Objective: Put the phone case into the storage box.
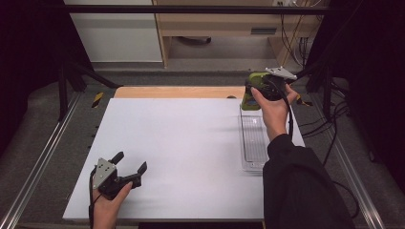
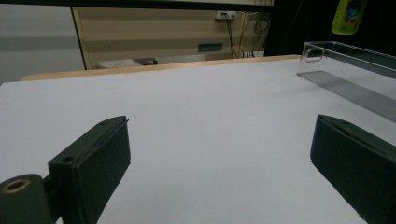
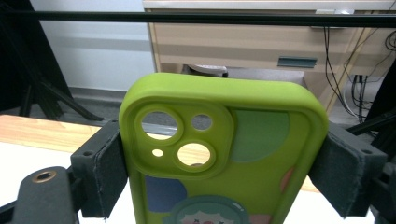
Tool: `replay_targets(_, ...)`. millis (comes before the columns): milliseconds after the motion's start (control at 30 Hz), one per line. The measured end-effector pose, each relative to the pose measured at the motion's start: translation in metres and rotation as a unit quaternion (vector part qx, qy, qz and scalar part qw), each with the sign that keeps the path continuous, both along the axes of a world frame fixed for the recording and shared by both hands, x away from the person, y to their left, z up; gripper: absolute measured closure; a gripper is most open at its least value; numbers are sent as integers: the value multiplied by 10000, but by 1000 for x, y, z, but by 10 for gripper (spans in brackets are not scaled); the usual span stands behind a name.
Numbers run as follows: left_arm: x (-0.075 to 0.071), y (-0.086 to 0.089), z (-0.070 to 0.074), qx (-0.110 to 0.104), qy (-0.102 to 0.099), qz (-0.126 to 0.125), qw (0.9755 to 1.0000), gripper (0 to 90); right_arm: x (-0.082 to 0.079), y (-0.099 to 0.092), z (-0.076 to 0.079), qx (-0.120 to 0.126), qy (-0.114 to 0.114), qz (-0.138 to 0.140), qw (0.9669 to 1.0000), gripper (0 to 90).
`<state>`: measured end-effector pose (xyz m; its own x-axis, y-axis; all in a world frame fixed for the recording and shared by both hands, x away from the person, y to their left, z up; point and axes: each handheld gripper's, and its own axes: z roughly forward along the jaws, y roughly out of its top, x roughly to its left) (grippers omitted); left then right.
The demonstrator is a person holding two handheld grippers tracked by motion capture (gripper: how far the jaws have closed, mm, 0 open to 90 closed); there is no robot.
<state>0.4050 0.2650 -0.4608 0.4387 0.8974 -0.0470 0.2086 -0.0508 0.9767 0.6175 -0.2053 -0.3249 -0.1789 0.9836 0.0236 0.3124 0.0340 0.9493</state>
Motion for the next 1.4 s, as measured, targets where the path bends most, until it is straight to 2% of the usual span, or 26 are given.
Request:
replay_targets(333, 0, 0, -1, 3, 25, 9, 10000, 42, 7, -2, -15, -2, 67, -110, 9999, 156)
replay_targets(433, 0, 0, -1, 1, 27, 8, 10000, 43, 8, -3, -22, -135, 107, -189, 9997, 156)
replay_targets(633, 0, -1, -1, 38, 5, 19, 10000, 43, 12, -7, -34, -146, 188, -283, 9993, 156)
replay_targets(800, 0, -2, -1, 44, 19, -20, 10000, 42, 14, -8, -40, -132, 192, -338, 9992, 156)
replay_targets(1000, 0, -3, -1, 50, 5, -34, 10000, 42, 16, -5, -47, -280, 232, -383, 9986, 156)
replay_targets(1400, 0, -4, -1, 77, -11, -68, 9999, 40, 22, 0, -58, -319, 311, -415, 9981, 156)
